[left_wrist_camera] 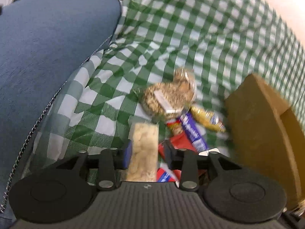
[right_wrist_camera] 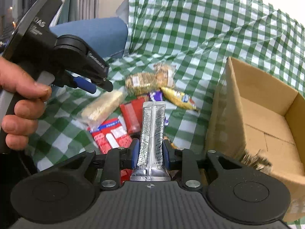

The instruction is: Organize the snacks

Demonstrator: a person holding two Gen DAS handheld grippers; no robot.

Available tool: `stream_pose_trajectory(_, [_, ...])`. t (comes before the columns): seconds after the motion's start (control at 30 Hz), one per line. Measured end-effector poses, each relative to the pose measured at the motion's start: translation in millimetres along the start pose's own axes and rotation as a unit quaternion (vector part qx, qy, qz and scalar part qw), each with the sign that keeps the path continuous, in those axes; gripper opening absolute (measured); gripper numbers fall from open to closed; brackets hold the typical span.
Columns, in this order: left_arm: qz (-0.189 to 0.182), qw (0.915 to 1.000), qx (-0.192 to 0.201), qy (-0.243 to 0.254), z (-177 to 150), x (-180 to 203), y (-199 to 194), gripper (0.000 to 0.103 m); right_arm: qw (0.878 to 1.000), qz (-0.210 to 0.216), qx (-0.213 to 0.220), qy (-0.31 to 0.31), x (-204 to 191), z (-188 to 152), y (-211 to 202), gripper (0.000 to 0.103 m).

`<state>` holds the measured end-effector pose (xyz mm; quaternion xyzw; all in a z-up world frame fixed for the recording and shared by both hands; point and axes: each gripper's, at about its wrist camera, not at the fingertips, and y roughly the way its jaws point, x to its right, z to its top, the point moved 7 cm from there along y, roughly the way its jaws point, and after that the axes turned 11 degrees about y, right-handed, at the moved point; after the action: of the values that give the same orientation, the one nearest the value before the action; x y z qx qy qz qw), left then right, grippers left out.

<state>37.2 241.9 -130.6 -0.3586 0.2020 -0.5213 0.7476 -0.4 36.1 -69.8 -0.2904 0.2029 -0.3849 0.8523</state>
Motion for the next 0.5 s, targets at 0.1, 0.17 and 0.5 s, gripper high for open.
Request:
stream_pose_trajectory(0.1, [0.026,0.9989,-0.009,0.039,-5,5,7,0.059,1.0,0.003,-0.013,0.007,1,-4,6,0.03])
stream_pose_trajectory(0.17, [0.03,0.998,-0.022,0.051,-9,8,12,0.059,1.0,0.002,-0.02,0.013,2,-6,11,0.03])
stream_pose_trajectory(0.5, [0.044,0.995,-0.059,0.068,-19,7,29,0.048,0.999,-0.001,-0.047,0.016,0,-12,33,0.045])
